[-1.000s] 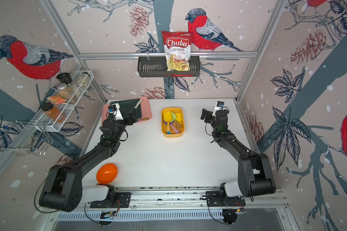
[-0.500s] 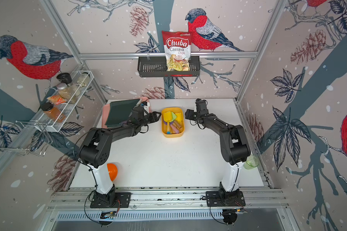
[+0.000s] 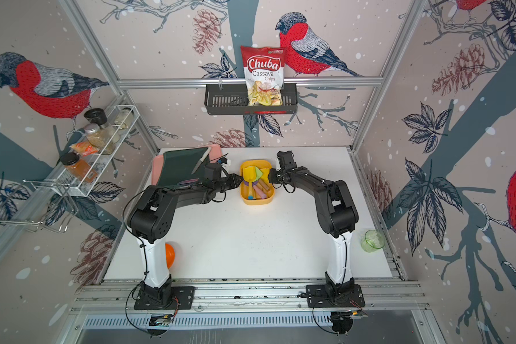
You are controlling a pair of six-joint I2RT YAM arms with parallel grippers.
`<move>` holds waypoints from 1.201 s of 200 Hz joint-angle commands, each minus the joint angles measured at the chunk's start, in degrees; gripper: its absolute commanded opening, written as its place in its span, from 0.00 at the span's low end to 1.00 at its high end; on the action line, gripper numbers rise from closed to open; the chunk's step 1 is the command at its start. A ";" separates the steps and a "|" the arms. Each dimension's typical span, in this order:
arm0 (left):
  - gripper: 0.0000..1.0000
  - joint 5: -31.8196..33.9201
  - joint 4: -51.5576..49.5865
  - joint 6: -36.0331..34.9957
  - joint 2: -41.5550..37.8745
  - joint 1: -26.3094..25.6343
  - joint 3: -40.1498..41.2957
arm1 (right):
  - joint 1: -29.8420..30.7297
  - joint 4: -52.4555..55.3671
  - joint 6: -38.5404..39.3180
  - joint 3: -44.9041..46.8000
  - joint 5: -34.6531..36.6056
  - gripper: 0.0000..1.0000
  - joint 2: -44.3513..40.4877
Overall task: Take the shovel out of the storage box
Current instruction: Move the storage box to the center of the board.
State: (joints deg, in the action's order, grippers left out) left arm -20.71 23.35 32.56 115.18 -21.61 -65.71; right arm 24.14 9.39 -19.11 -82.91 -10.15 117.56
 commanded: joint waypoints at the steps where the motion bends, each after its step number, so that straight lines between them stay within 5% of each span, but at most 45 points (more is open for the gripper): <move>1: 0.18 -1.30 0.06 -1.22 -0.31 -0.24 -0.36 | 1.26 1.71 1.78 -0.49 0.18 0.38 0.39; 20: 0.08 -1.26 -0.01 -1.86 -0.70 -0.21 0.90 | 3.07 2.84 2.38 -0.56 1.15 0.35 0.51; 168: 0.09 1.63 1.66 2.01 -25.82 4.22 33.40 | 16.89 6.84 -2.15 1.88 3.47 0.36 -1.63; 240: 0.15 1.65 -2.42 0.95 -29.76 4.99 31.54 | 16.68 8.84 -2.95 2.28 6.18 0.47 -2.50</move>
State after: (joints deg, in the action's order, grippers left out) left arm -18.17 24.12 35.18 86.80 -16.78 -33.17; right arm 40.84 18.04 -21.30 -80.62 -4.93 115.87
